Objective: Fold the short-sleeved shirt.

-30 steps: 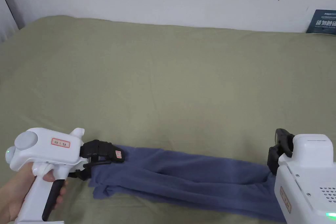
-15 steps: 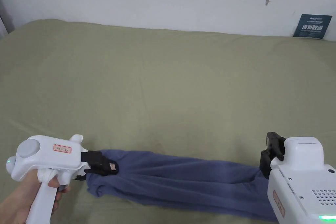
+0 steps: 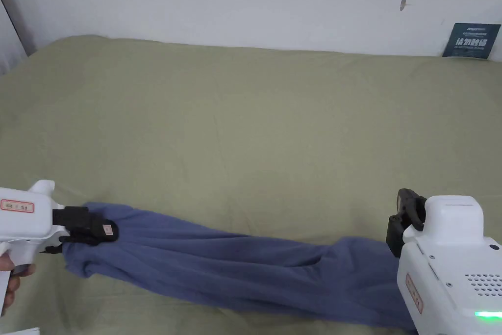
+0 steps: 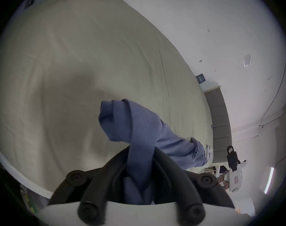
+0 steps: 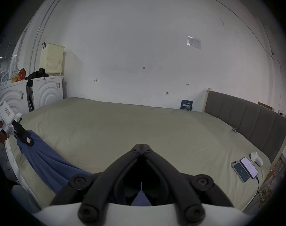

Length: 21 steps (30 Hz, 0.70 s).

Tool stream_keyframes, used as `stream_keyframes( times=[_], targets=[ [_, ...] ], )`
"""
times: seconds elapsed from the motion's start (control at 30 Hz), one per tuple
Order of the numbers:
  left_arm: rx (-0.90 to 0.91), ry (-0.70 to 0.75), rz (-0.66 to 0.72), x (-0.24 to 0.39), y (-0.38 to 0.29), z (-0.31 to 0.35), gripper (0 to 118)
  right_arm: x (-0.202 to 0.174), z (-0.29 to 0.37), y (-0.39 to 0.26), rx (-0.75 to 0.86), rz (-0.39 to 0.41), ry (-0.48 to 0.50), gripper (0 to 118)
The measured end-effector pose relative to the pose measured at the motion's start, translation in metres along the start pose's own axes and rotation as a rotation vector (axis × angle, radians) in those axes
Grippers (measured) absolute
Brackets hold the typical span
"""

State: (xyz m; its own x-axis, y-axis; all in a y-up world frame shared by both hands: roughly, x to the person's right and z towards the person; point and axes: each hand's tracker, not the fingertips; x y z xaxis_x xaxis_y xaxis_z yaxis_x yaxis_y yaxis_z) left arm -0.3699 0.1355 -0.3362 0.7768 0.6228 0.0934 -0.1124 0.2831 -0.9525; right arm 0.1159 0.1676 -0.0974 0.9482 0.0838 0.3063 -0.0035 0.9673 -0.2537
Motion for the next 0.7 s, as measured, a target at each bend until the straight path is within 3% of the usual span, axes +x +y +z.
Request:
stream_keyframes(
  times=[0.13,0.33,0.57,0.7],
  targets=[
    [0.028,0.051,-0.082,0.027,-0.003,0.012,9,-0.002,0.003,0.002,0.010,-0.005,0.004,0],
    [-0.002,0.103,-0.290,0.115,-0.028,-0.016,9,-0.003,0.007,0.006,0.027,-0.011,0.000,0],
    [-0.084,0.149,-0.471,0.204,-0.061,-0.094,9,0.005,0.013,0.004,0.023,-0.014,-0.005,0],
    [-0.147,0.195,-0.535,0.224,-0.079,-0.152,9,0.013,0.013,0.000,0.007,-0.018,-0.017,0]
  ],
)
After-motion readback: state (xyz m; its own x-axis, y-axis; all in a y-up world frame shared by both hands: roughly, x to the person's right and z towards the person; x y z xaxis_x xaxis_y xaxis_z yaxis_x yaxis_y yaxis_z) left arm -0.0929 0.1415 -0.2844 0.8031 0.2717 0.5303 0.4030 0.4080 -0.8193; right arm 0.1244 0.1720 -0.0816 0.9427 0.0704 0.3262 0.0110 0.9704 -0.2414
